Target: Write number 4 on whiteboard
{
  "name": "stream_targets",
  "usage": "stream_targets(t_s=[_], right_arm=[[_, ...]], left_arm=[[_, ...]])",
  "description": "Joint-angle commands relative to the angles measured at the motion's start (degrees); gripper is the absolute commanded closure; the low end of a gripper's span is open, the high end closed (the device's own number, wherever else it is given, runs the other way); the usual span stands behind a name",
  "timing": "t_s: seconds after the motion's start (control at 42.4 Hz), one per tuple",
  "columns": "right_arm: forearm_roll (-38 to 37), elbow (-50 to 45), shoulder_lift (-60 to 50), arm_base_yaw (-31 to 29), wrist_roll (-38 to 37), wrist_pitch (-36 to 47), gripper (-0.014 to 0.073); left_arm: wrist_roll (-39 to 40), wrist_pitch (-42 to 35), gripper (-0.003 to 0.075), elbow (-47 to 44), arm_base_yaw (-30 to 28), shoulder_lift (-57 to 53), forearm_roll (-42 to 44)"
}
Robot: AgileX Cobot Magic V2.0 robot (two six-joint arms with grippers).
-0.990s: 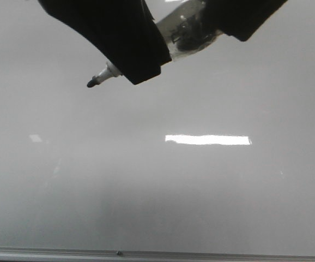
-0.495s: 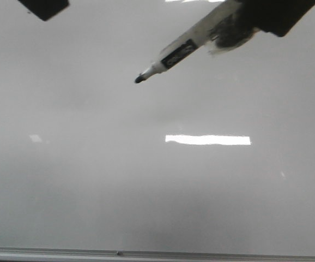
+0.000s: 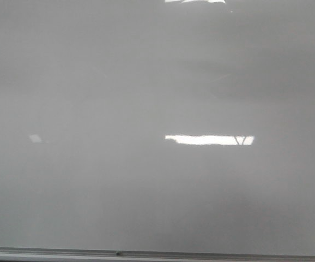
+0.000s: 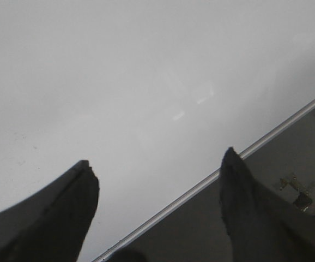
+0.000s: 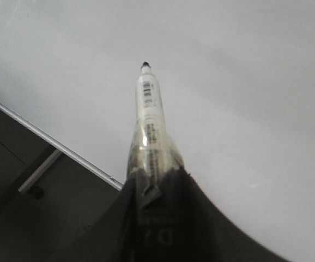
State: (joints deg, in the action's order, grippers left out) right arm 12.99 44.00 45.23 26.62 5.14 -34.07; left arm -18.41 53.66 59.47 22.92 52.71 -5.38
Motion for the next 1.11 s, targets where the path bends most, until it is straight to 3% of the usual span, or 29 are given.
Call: stream_targets(t_s=[0.0, 0.401, 1.085], right_arm=[[1.4, -1.0, 0.1, -0.3, 0.1, 9.9, 0.0645], [1.1, 1.4, 11.9, -0.9, 0.1, 22.2, 0.0645], [-1.5, 11.1, 30.1, -3.4, 0.5, 23.5, 0.0645]], left_arm=[[0.7, -4.1, 0.0259, 1.2, -0.2, 0.1, -1.3], [0.7, -4.4, 0.0259, 1.2, -0.2, 1.7, -1.7], [0.7, -5.7, 0.0259, 1.2, -0.2, 1.8, -1.8]])
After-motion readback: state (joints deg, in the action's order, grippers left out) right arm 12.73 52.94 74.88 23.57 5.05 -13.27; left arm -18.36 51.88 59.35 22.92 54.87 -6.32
